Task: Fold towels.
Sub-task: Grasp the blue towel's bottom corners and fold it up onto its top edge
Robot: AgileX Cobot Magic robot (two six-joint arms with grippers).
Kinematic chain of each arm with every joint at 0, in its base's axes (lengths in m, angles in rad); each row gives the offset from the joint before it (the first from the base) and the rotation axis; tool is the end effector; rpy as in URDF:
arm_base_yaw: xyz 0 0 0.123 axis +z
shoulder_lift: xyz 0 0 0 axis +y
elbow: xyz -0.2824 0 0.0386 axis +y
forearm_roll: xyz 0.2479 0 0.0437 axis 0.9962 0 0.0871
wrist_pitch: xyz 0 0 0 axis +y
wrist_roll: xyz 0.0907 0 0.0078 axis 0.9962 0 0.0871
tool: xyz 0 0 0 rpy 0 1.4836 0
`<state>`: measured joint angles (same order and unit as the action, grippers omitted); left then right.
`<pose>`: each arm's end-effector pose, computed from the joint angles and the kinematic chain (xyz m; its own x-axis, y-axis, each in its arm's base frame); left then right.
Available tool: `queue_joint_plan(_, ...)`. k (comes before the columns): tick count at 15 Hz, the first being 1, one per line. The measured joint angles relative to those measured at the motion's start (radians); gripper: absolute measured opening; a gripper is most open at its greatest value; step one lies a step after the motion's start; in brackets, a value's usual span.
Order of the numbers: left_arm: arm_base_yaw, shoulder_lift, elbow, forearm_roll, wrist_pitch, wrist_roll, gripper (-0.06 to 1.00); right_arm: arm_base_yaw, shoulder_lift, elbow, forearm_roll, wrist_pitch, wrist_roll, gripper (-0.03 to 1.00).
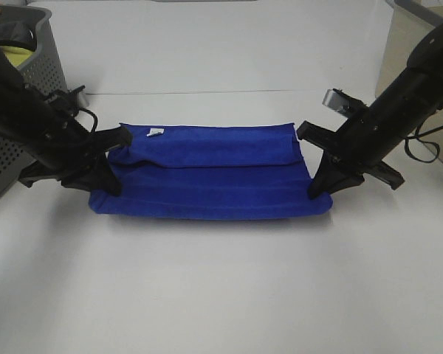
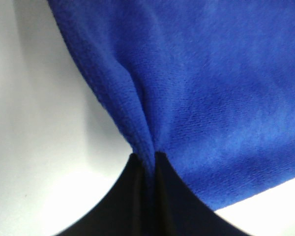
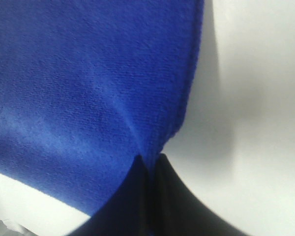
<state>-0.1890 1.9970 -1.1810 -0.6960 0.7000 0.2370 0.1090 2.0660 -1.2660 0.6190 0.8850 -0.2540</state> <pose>0.3617 -0.1075 0.1336 -0.9862 -0.1132 -0.1209 -0.0449 0.8853 -0.4628 0.3715 0.0818 0.1246 -0.9991 0.0426 0.0019 0.0388 0.8902 0.4540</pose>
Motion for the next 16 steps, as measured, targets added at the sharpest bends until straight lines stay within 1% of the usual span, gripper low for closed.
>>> queue_joint_plan(3,0.011,-0.001,-0.095,0.004,0.006,-0.062,0.03,0.0,0.001,-0.113,0.0,0.003,0.0,0.0)
queue_joint_plan(6,0.031,0.025,-0.223,0.011,0.008,-0.087,0.03,0.0,0.058,-0.292,-0.002,0.044,0.011,0.0)
queue_joint_plan(9,0.052,0.13,-0.376,0.011,0.024,-0.111,0.03,0.0,0.168,-0.464,-0.055,0.074,0.056,0.0)
queue_joint_plan(11,0.06,0.214,-0.488,0.011,0.025,-0.114,0.03,0.0,0.238,-0.564,-0.08,0.075,0.078,0.0)
queue_joint_plan(12,0.06,0.248,-0.532,0.011,0.025,-0.122,0.03,0.0,0.271,-0.603,-0.084,0.075,0.079,0.0)
queue_joint_plan(13,0.06,0.248,-0.532,0.011,0.025,-0.122,0.03,0.0,0.271,-0.603,-0.084,0.075,0.079,0.0)
queue_joint_plan(14,0.06,0.298,-0.583,0.01,0.025,-0.136,0.03,0.0,0.317,-0.647,-0.087,0.073,0.079,0.0)
queue_joint_plan(16,0.06,0.345,-0.603,0.01,0.025,-0.145,0.04,0.0,0.353,-0.653,-0.091,0.048,0.079,0.0)
